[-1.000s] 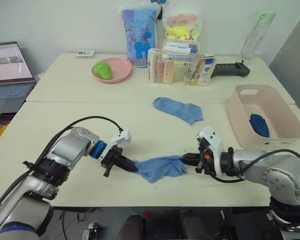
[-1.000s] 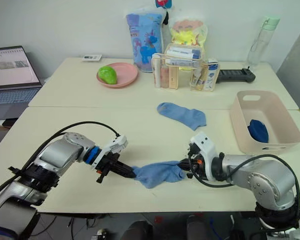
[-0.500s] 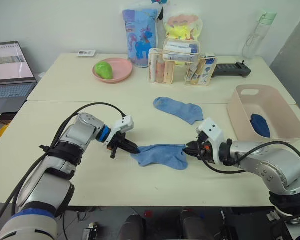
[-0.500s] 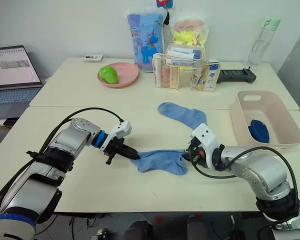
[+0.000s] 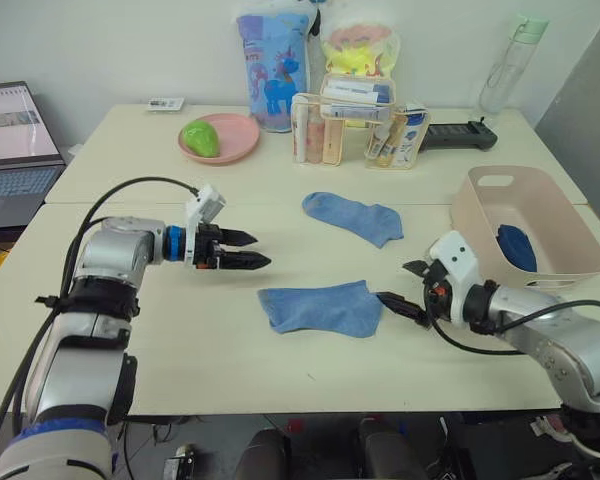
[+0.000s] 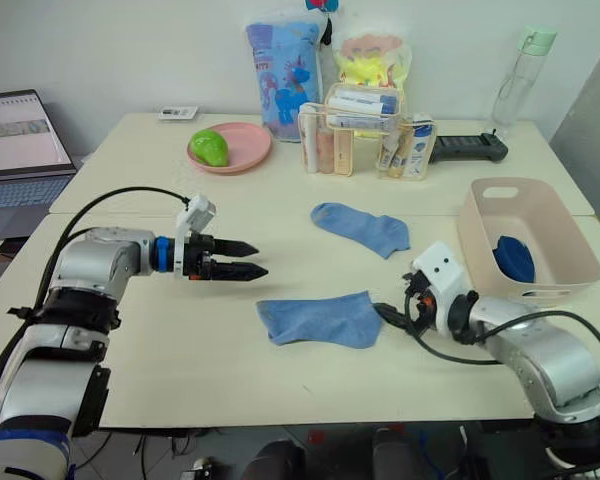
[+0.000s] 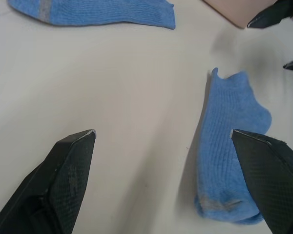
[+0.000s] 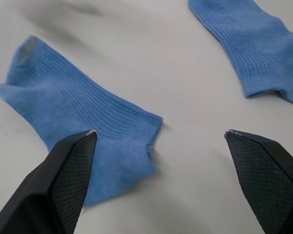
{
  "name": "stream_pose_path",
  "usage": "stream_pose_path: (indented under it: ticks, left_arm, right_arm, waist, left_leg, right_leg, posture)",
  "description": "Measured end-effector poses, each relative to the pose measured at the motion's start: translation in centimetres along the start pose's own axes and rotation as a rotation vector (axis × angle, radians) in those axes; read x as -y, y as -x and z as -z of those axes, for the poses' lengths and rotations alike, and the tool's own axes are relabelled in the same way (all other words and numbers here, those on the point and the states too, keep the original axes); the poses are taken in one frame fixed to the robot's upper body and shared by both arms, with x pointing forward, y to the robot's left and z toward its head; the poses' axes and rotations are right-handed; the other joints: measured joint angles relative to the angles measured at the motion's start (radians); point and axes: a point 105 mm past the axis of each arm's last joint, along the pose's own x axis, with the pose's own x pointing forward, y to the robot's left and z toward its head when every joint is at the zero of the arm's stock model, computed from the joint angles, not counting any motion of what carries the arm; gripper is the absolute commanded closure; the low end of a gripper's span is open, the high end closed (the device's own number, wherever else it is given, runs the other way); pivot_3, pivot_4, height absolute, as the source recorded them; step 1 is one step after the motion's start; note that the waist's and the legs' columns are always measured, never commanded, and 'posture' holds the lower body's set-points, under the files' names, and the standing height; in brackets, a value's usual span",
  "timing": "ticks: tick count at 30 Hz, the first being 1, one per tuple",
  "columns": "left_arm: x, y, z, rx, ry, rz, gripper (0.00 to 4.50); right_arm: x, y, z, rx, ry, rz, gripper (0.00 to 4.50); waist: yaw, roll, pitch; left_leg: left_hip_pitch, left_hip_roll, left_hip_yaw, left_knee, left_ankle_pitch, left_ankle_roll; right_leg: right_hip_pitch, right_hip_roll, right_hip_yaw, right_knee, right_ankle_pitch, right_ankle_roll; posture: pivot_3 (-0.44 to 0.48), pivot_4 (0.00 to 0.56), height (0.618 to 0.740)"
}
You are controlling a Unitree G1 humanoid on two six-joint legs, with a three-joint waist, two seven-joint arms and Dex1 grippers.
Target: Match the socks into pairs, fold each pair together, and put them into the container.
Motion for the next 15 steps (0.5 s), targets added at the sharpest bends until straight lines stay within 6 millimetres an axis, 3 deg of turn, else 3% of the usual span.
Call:
stream_pose_path:
  ticks: [5,10,15]
  left_arm:
    - [1.9,-1.7,3.7,-0.014,0.094,0.016,0.01]
    - [1.7,-1.9,3.8,0.001,0.077,-0.034,0.01]
    - [1.7,-2.0,3.8,0.020,0.080,-0.038,0.00]
  right_arm:
    - [-0.3,-1.1,0.8,0.022,-0.077,0.075,0.00]
    - [-0.5,-1.9,1.9,-0.008,-0.098,0.115,0.00]
    - [-1.0,-2.7,3.7,-0.080,-0.099,0.126,1.58]
  waist:
    - [0.003,0.000,0.000]
    - [0.010,0.000,-0.001]
    - [0.010,0.000,-0.001]
  left_leg:
    - [0.000,0.000,0.000,0.000,0.001,-0.001]
    - [0.000,-0.001,0.001,0.001,0.000,-0.001]
    - [0.001,-0.001,0.001,0.001,0.001,-0.001]
  right_leg:
    - [0.000,0.000,0.000,0.000,0.000,0.000]
    - [0.000,0.000,0.000,0.001,0.000,0.000]
    - [0.000,0.000,-0.001,0.001,0.000,0.000]
  posture:
    - [0.000,0.150,0.703]
    - [0.000,0.150,0.703]
    - [0.000,0.150,0.703]
